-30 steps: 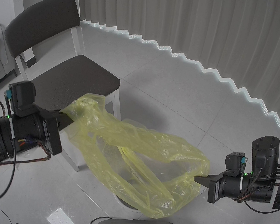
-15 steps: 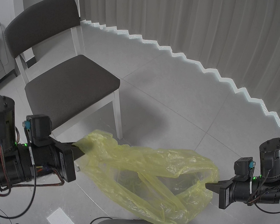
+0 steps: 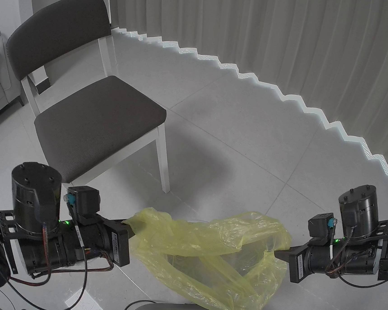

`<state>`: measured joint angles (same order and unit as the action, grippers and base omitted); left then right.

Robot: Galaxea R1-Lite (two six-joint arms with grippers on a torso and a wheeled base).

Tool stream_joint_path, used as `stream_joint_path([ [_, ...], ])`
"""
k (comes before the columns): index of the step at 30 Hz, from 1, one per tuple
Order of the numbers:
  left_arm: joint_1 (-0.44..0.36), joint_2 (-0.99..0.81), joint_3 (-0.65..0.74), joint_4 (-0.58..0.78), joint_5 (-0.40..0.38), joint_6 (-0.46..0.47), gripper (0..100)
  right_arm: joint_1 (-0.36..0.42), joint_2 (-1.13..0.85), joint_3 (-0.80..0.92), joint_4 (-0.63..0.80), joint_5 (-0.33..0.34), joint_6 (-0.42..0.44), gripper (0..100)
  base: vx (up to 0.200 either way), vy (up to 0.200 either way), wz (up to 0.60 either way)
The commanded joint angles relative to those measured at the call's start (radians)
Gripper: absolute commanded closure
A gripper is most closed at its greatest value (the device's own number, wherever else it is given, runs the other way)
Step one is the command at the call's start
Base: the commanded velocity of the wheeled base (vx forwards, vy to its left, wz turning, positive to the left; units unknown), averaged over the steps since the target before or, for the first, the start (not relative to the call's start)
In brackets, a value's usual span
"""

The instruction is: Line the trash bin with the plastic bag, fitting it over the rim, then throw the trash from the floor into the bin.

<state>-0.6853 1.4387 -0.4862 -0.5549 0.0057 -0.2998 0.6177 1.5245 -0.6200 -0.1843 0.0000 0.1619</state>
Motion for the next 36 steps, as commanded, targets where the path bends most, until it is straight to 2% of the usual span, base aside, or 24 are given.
stream_joint_path([
  [1,0.001,0.086,0.017,-0.026,-0.001,-0.022,100,-0.003,0.083,-0.024,-0.001,0.000,-0.012,100,0.000,0.000,0.00],
  [16,0.012,0.178,0.031,-0.099,-0.009,-0.044,100,-0.006,0.168,-0.061,-0.006,0.012,-0.019,100,0.000,0.000,0.00],
  [19,0.013,0.166,0.058,-0.154,-0.055,-0.048,100,-0.006,0.171,-0.073,-0.003,0.014,-0.019,100,0.000,0.000,0.00],
  [24,0.006,0.167,0.101,-0.221,-0.069,-0.022,100,-0.006,0.183,-0.086,-0.004,0.014,-0.018,100,0.000,0.000,0.00],
  [30,0.018,0.192,0.118,-0.267,-0.063,-0.025,100,-0.006,0.184,-0.092,-0.004,0.014,-0.016,100,-0.200,0.000,0.00],
  [36,0.029,0.212,0.115,-0.310,-0.059,-0.028,100,-0.006,0.192,-0.099,-0.003,0.014,-0.016,100,0.000,0.000,0.00],
])
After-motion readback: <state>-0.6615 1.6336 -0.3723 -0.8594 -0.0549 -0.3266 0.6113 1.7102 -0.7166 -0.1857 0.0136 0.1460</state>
